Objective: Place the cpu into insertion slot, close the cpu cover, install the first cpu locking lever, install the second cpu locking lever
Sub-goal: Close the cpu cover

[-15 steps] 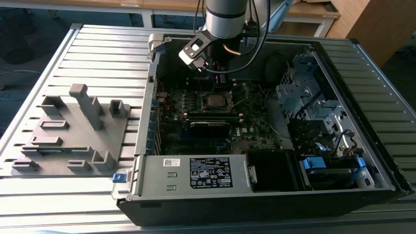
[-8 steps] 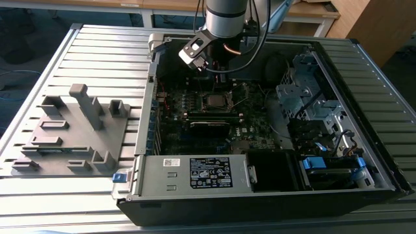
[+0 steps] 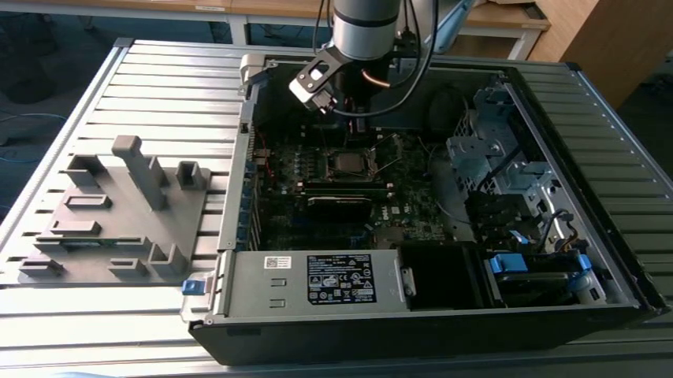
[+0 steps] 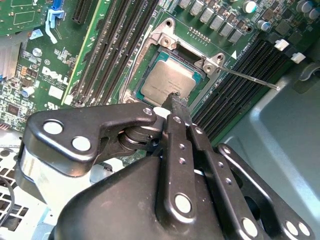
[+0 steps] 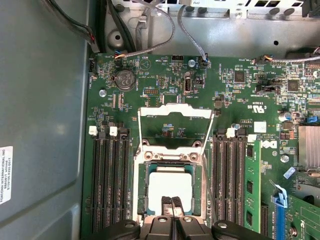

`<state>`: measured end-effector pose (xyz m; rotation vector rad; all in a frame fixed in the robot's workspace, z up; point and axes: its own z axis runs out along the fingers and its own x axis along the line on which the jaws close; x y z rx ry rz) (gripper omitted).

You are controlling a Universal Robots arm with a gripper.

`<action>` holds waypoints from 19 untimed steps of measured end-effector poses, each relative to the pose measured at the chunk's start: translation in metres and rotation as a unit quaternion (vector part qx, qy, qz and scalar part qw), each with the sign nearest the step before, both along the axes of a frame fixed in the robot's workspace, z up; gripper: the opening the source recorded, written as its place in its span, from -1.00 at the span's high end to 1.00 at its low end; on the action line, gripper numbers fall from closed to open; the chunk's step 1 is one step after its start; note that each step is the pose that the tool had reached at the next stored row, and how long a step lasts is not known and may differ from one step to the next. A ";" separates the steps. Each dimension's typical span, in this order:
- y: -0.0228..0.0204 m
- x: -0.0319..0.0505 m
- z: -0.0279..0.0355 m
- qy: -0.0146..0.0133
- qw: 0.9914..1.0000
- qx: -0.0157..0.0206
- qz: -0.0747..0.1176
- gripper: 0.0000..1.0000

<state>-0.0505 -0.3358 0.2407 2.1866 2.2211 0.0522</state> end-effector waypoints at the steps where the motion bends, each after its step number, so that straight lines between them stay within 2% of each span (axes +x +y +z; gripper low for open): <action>1: 0.0000 0.0000 0.0002 0.000 1.000 0.000 0.000 0.79; 19: 0.0000 0.0000 0.0118 0.000 1.000 0.000 0.000 0.79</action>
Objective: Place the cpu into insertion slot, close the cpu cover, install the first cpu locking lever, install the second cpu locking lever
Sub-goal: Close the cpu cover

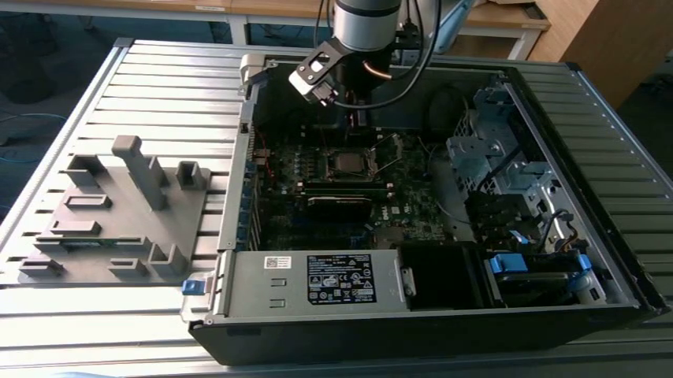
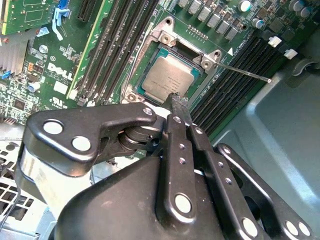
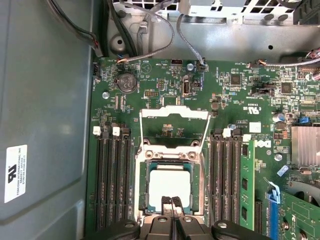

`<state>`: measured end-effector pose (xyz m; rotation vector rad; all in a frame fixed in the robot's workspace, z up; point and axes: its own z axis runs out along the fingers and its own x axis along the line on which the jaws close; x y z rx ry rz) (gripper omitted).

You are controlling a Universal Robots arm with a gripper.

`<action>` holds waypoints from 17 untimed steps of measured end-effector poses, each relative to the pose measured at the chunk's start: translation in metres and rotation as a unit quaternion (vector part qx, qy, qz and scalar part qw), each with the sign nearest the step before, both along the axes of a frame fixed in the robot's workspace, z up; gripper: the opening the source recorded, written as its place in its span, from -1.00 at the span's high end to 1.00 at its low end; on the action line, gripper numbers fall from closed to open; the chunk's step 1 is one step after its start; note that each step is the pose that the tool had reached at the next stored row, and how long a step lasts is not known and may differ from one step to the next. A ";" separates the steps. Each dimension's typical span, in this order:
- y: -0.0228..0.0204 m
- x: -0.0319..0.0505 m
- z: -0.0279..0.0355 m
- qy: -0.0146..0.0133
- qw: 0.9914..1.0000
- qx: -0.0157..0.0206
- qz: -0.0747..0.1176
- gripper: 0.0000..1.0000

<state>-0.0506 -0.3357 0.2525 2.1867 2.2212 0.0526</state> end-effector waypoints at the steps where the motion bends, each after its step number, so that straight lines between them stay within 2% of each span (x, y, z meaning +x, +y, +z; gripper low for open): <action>1: 0.0000 0.0000 0.0005 0.000 1.000 0.000 0.000 0.79; 5: 0.0000 0.0000 0.0031 0.000 1.000 0.000 0.000 0.79; 17: 0.0000 0.0002 0.0047 0.000 1.000 0.000 0.000 0.79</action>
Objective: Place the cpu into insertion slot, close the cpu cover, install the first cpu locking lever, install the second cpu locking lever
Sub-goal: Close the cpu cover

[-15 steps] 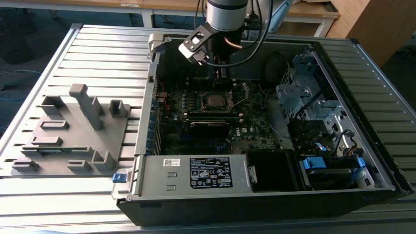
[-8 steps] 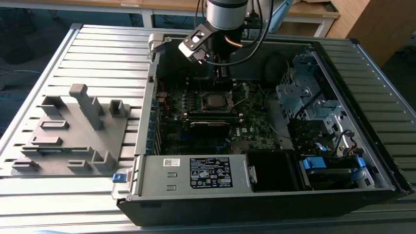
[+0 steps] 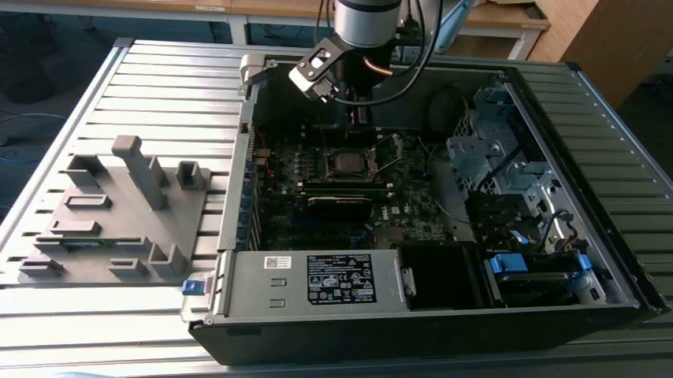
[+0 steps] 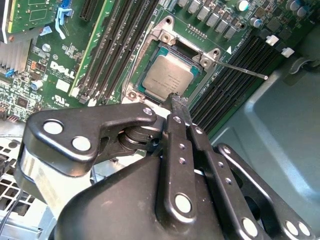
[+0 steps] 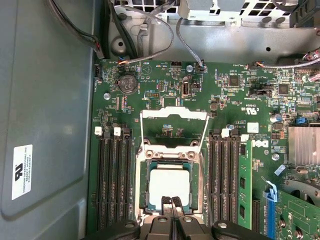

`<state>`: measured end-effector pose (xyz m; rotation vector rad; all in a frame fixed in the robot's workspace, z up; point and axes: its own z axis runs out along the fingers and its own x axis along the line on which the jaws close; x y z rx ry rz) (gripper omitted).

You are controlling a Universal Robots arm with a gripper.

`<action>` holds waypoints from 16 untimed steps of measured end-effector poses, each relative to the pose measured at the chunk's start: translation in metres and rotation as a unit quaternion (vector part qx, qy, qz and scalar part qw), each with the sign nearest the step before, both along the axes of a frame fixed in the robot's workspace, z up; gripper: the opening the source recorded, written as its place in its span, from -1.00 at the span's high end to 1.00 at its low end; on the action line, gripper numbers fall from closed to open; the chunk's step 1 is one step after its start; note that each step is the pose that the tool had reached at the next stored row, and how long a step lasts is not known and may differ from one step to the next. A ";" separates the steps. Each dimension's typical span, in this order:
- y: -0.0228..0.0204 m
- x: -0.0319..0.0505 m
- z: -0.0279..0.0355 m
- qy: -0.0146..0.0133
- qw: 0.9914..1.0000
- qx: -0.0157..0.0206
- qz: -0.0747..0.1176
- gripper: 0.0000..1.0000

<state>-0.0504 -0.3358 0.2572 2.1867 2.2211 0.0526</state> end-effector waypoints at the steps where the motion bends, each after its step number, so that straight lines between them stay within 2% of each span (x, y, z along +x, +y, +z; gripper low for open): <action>1: 0.0000 0.0006 0.0000 0.000 1.000 0.000 0.000 0.79; 16: 0.0000 0.0053 0.0000 0.000 1.000 0.000 0.000 0.79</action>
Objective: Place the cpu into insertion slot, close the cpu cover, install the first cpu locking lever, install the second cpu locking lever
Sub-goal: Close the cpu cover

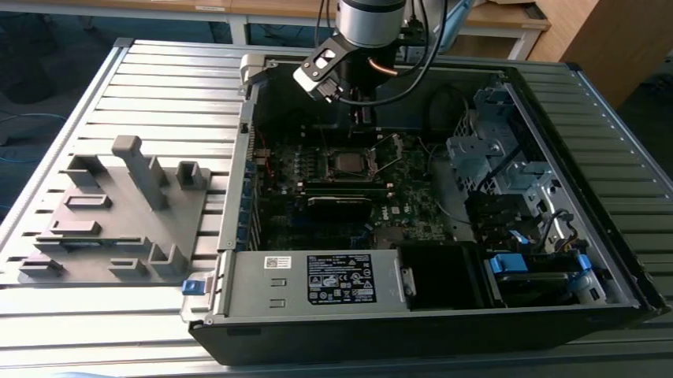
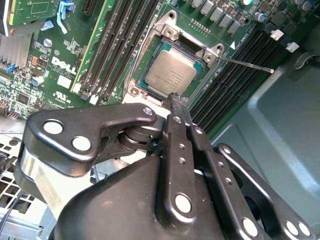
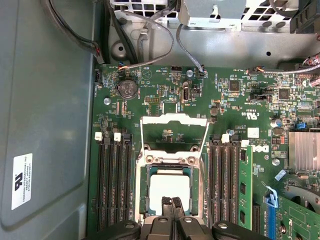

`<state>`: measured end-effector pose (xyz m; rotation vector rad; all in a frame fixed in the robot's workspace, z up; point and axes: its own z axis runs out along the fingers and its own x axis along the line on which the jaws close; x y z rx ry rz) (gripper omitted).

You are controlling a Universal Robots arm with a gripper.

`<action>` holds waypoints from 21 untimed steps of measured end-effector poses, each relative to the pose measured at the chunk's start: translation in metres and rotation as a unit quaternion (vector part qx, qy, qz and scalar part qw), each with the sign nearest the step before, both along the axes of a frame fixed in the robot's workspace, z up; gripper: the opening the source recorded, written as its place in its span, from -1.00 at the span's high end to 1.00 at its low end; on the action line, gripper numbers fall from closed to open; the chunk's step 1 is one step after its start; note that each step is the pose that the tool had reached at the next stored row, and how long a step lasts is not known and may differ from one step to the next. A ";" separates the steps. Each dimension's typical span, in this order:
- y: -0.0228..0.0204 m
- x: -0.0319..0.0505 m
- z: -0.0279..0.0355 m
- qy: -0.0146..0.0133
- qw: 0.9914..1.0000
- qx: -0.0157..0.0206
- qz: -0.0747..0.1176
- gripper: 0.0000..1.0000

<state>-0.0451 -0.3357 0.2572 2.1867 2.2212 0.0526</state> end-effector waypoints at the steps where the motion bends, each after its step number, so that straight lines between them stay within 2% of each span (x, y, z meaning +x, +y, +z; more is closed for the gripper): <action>1: 0.0000 0.0000 0.0000 0.000 1.000 0.000 0.000 0.79; 21: 0.0000 0.0022 0.0000 0.000 1.000 0.000 0.000 0.79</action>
